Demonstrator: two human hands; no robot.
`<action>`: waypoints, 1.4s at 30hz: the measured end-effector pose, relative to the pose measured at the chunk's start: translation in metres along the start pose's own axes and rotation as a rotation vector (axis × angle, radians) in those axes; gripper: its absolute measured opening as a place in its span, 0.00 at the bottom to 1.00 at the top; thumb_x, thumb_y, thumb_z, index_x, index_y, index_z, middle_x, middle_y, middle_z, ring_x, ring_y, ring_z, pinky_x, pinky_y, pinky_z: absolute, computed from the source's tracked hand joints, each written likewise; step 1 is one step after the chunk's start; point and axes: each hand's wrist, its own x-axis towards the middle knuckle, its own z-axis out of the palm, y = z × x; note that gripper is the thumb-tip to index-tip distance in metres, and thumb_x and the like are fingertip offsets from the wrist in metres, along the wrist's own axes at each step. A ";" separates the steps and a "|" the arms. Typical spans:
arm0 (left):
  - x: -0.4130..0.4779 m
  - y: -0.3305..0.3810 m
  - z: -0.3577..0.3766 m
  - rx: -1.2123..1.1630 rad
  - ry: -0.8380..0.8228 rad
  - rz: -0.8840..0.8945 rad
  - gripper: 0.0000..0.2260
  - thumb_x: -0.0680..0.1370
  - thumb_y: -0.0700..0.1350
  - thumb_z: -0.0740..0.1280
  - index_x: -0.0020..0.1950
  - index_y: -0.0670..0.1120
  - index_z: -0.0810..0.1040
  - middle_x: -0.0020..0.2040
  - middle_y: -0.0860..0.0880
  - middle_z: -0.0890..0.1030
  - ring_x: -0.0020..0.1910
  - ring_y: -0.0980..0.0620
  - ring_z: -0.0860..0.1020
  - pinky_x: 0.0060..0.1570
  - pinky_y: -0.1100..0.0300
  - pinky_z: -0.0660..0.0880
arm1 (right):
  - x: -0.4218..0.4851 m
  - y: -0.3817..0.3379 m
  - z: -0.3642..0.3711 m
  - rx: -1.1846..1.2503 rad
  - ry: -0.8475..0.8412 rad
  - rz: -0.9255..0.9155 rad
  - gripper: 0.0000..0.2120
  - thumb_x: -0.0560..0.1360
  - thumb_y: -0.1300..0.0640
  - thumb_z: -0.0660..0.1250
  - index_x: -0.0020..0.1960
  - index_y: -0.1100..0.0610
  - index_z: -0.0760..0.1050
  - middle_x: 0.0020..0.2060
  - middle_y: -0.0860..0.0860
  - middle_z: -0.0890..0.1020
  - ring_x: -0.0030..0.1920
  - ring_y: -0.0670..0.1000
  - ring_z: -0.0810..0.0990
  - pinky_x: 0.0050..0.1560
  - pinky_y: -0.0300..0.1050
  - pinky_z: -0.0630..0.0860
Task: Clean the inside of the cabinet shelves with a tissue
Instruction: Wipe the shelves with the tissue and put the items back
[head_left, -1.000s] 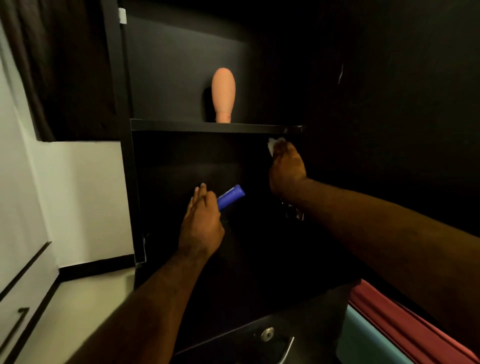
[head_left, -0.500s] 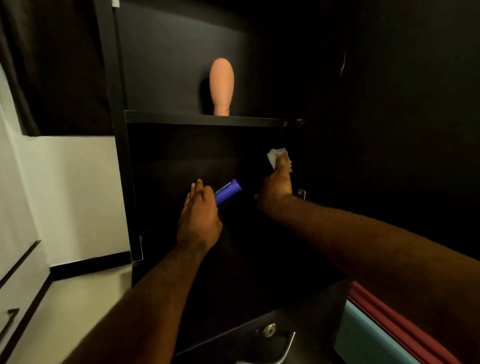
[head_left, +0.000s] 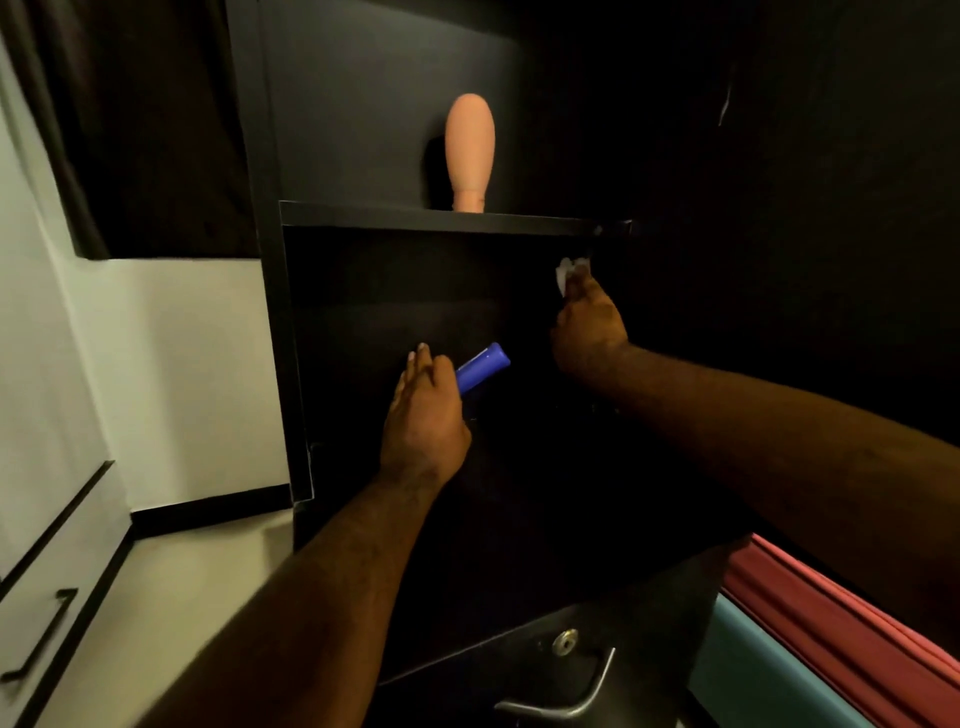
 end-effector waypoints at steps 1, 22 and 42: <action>0.000 0.000 -0.001 0.004 -0.006 -0.004 0.22 0.77 0.38 0.68 0.69 0.41 0.65 0.80 0.39 0.56 0.79 0.43 0.54 0.78 0.51 0.54 | -0.004 0.006 0.000 0.042 0.047 -0.025 0.21 0.81 0.48 0.59 0.70 0.55 0.72 0.69 0.60 0.73 0.74 0.68 0.61 0.75 0.65 0.53; -0.004 0.004 -0.014 -0.072 0.052 -0.165 0.26 0.79 0.43 0.67 0.74 0.40 0.61 0.72 0.39 0.69 0.70 0.40 0.71 0.67 0.45 0.72 | -0.032 -0.095 -0.003 1.193 -0.110 0.052 0.09 0.78 0.60 0.62 0.54 0.59 0.79 0.54 0.57 0.82 0.54 0.58 0.82 0.54 0.53 0.80; -0.014 0.017 -0.027 -0.099 0.056 -0.165 0.24 0.79 0.44 0.68 0.71 0.41 0.64 0.64 0.41 0.75 0.59 0.42 0.78 0.53 0.52 0.78 | -0.107 -0.058 0.028 1.308 -0.430 0.017 0.34 0.80 0.36 0.54 0.78 0.54 0.58 0.77 0.57 0.61 0.76 0.59 0.61 0.73 0.55 0.60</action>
